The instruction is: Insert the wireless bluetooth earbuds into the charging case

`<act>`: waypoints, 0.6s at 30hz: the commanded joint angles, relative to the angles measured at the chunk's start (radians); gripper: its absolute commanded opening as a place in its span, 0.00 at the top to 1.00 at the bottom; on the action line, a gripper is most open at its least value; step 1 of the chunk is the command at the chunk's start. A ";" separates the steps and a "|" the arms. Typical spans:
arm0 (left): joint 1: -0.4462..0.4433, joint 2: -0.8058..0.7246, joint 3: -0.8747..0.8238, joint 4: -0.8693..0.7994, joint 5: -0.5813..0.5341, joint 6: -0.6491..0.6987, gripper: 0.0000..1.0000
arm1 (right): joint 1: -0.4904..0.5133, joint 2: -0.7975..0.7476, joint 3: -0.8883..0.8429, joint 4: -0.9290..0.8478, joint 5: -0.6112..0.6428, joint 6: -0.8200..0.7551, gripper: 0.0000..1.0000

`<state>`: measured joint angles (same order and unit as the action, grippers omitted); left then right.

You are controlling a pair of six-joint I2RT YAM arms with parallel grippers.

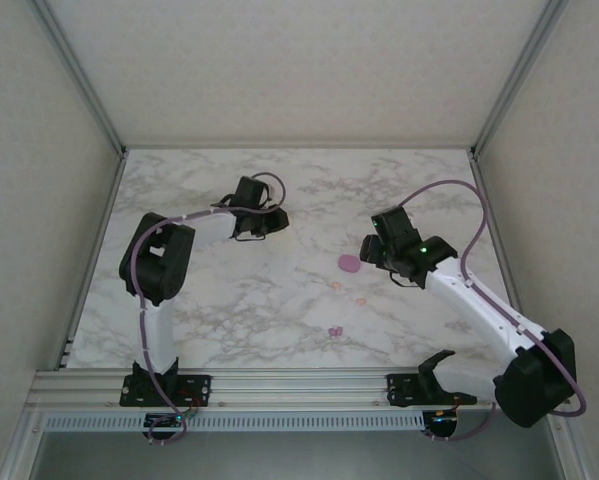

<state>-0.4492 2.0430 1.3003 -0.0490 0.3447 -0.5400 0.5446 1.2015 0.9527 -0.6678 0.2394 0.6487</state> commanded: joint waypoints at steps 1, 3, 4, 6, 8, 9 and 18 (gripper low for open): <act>0.011 0.033 0.041 -0.133 -0.038 0.003 0.76 | -0.008 0.038 0.039 0.029 -0.011 -0.033 0.39; 0.019 0.031 0.048 -0.162 -0.059 0.020 0.70 | -0.009 0.061 0.040 0.056 -0.038 -0.088 0.35; 0.021 0.024 0.052 -0.182 -0.081 0.033 0.67 | -0.011 0.075 0.046 0.062 -0.060 -0.128 0.33; 0.027 0.004 0.056 -0.219 -0.126 0.065 0.61 | -0.021 0.110 0.066 0.058 -0.110 -0.201 0.29; 0.034 -0.015 0.059 -0.246 -0.163 0.096 0.55 | -0.041 0.151 0.079 0.069 -0.168 -0.267 0.28; 0.038 -0.022 0.059 -0.252 -0.170 0.105 0.53 | -0.052 0.168 0.081 0.076 -0.181 -0.279 0.27; 0.049 -0.196 -0.035 -0.225 -0.252 0.161 0.41 | -0.130 0.339 0.149 0.113 -0.358 -0.450 0.21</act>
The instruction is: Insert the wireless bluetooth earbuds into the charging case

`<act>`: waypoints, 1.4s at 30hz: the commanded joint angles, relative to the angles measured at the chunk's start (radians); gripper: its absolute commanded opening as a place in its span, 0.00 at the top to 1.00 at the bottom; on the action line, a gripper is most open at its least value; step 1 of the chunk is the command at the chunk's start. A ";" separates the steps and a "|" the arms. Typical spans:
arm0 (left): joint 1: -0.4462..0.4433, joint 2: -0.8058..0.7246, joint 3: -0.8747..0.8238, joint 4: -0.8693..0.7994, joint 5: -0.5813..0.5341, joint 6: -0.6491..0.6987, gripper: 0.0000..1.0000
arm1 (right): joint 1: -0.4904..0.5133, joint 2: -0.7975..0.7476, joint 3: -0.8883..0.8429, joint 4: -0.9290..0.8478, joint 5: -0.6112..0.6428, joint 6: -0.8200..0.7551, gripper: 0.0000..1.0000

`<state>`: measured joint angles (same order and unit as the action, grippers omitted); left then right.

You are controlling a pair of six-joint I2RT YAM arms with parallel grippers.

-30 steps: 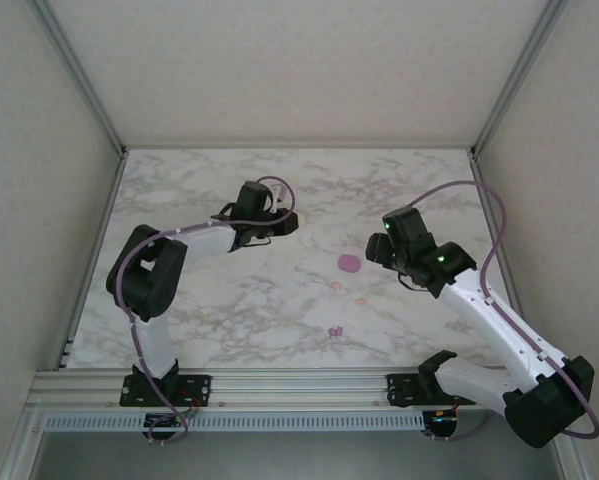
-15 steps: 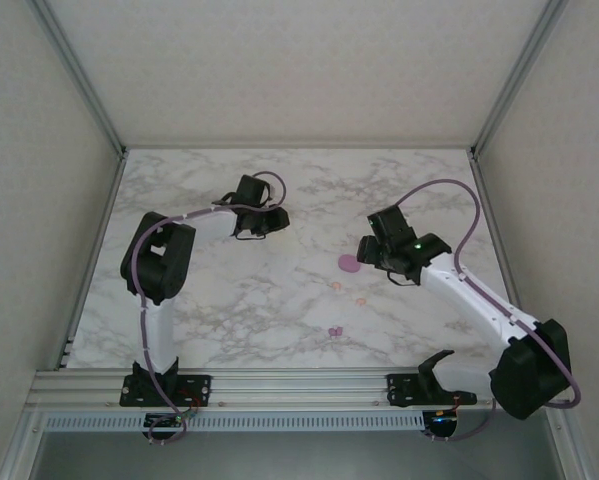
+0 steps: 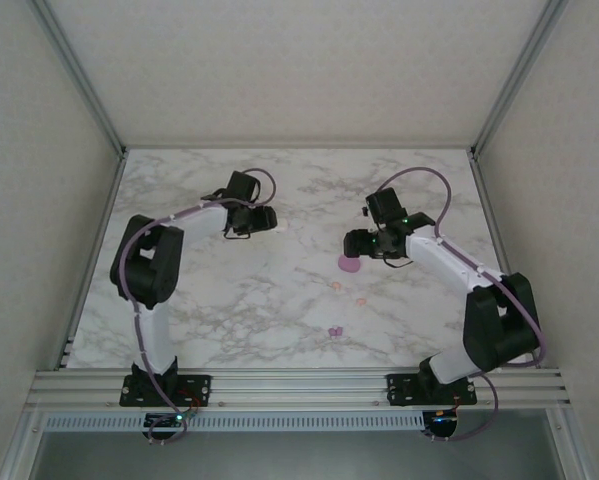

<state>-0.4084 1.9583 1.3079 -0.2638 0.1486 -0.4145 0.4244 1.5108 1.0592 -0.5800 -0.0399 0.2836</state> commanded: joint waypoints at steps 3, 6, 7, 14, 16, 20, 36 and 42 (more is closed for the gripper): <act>0.008 -0.247 -0.159 0.071 -0.075 0.039 0.41 | -0.018 0.095 0.070 0.031 -0.083 -0.116 0.21; 0.008 -0.394 -0.283 0.147 -0.091 0.042 0.40 | -0.059 0.162 0.088 0.053 -0.191 -0.092 0.22; 0.008 -0.441 -0.321 0.188 -0.092 0.046 0.39 | -0.079 0.184 0.097 0.054 -0.255 -0.072 0.23; 0.008 -0.755 -0.562 0.362 -0.215 0.033 0.39 | -0.108 0.285 0.110 0.045 -0.343 -0.097 0.26; 0.008 -0.850 -0.628 0.402 -0.293 0.029 0.34 | -0.108 0.307 0.115 0.032 -0.383 -0.118 0.29; 0.010 -0.937 -0.657 0.378 -0.332 0.074 0.31 | -0.107 0.323 0.102 0.032 -0.462 -0.132 0.32; 0.011 -0.979 -0.694 0.418 -0.346 0.075 0.32 | 0.053 0.272 0.085 -0.039 -0.078 -0.208 0.35; 0.014 -0.990 -0.690 0.400 -0.350 0.083 0.31 | 0.113 0.302 0.113 -0.069 0.004 -0.272 0.38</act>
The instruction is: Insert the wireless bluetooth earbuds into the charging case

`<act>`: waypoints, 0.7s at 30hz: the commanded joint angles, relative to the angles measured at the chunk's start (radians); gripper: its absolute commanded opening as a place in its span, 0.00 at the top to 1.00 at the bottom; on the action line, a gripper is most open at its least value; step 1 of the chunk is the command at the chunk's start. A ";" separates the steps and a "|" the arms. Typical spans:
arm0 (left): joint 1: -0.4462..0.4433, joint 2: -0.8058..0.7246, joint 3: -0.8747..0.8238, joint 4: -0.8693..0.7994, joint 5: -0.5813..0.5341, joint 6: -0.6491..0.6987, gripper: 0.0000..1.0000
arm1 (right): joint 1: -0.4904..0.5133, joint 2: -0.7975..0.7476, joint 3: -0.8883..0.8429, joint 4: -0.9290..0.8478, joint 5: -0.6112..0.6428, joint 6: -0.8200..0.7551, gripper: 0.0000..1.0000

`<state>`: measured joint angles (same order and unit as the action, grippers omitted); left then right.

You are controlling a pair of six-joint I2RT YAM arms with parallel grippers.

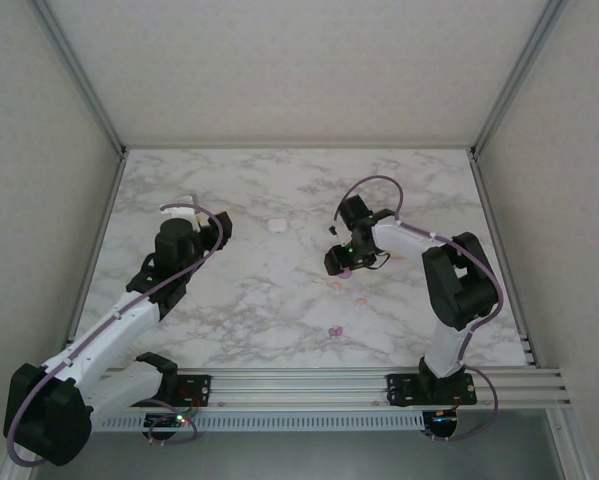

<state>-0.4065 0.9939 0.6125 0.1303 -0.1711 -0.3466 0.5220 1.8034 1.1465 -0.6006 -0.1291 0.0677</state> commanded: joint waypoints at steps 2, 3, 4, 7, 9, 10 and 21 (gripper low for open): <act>0.013 -0.028 0.006 0.007 -0.029 0.015 0.31 | 0.028 0.032 0.043 -0.070 0.118 -0.069 0.39; 0.014 -0.028 0.006 0.005 -0.028 0.014 0.31 | 0.031 0.042 0.049 -0.076 0.131 -0.074 0.39; 0.014 -0.028 0.007 0.003 -0.028 0.014 0.31 | 0.033 0.048 0.054 -0.083 0.145 -0.074 0.39; 0.017 -0.029 0.012 -0.010 -0.022 0.014 0.31 | 0.032 0.054 0.061 -0.086 0.176 -0.065 0.36; 0.018 -0.030 0.014 -0.014 -0.019 0.012 0.31 | 0.032 0.050 0.062 -0.079 0.187 -0.053 0.37; 0.020 -0.029 0.015 -0.015 -0.017 0.012 0.31 | 0.032 0.050 0.064 -0.083 0.189 -0.049 0.37; 0.021 0.000 0.038 -0.017 0.027 0.005 0.31 | 0.033 -0.005 -0.005 -0.062 0.157 0.003 0.47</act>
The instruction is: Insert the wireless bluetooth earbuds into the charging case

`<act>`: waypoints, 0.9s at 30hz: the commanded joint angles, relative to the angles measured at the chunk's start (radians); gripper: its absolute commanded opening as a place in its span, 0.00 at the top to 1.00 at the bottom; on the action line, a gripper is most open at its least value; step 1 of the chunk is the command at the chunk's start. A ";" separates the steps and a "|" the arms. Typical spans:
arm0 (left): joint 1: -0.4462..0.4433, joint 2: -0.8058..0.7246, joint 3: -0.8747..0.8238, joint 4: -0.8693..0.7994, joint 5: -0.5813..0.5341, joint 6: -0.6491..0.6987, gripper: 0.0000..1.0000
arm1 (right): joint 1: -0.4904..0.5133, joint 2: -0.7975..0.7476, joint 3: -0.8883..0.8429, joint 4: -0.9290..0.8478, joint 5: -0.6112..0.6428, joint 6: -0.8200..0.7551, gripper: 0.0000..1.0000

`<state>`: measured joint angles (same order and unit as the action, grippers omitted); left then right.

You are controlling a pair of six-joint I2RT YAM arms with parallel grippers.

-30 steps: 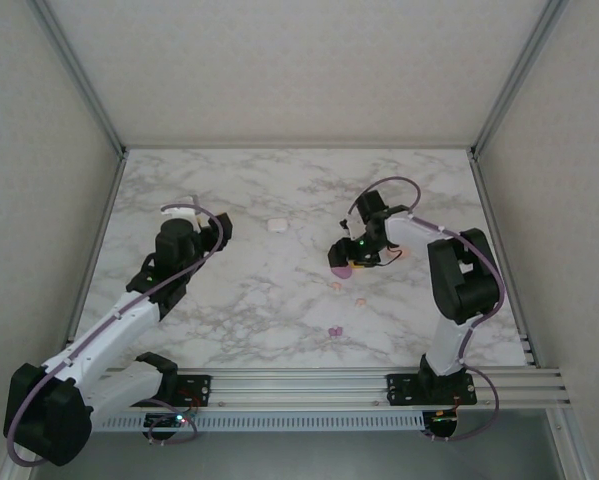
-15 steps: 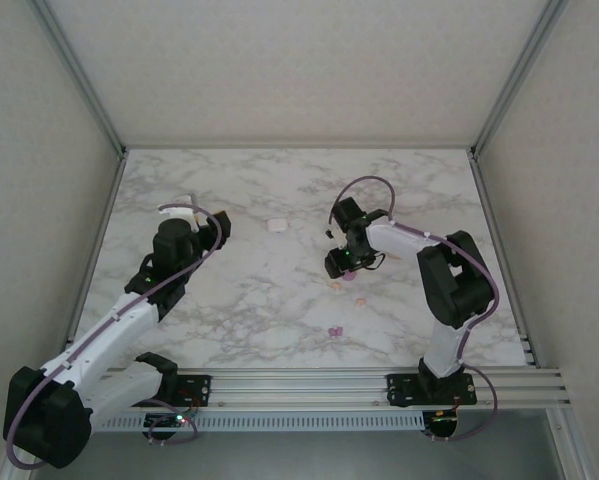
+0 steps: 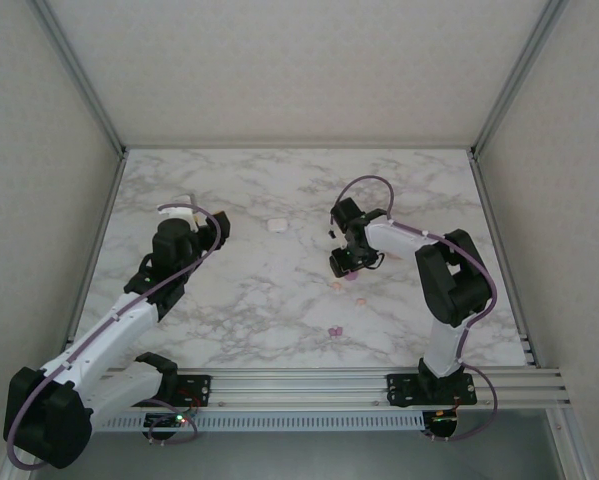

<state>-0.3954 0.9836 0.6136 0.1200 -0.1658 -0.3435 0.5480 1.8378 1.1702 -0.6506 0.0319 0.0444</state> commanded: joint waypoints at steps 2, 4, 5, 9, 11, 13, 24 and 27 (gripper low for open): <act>0.010 0.025 0.045 -0.001 0.036 -0.004 0.31 | 0.009 -0.039 -0.037 -0.009 -0.008 0.031 0.46; 0.012 0.034 0.048 0.010 0.045 -0.012 0.31 | 0.015 -0.036 -0.042 -0.006 0.003 0.031 0.45; 0.012 0.039 0.050 0.015 0.051 -0.014 0.31 | 0.015 -0.035 -0.046 -0.004 0.008 0.033 0.45; 0.012 0.051 0.057 0.040 0.100 -0.011 0.30 | 0.021 -0.063 -0.076 0.041 0.019 0.034 0.51; 0.012 0.059 0.059 0.057 0.122 -0.013 0.27 | 0.020 -0.092 -0.095 0.080 0.013 0.029 0.55; 0.015 0.067 0.066 0.058 0.108 -0.052 0.25 | 0.021 -0.126 -0.102 0.100 0.011 0.030 0.61; 0.046 0.131 0.277 -0.064 0.394 -0.177 0.00 | 0.031 -0.609 -0.221 0.354 -0.203 -0.128 0.68; 0.043 0.199 0.442 -0.199 0.533 -0.168 0.00 | 0.031 -0.704 -0.228 0.423 -0.233 -0.176 0.69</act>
<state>-0.3561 1.1458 0.9310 0.0280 0.1791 -0.4915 0.5705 1.1812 0.9619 -0.3378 -0.1253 -0.0475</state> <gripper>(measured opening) 0.998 0.410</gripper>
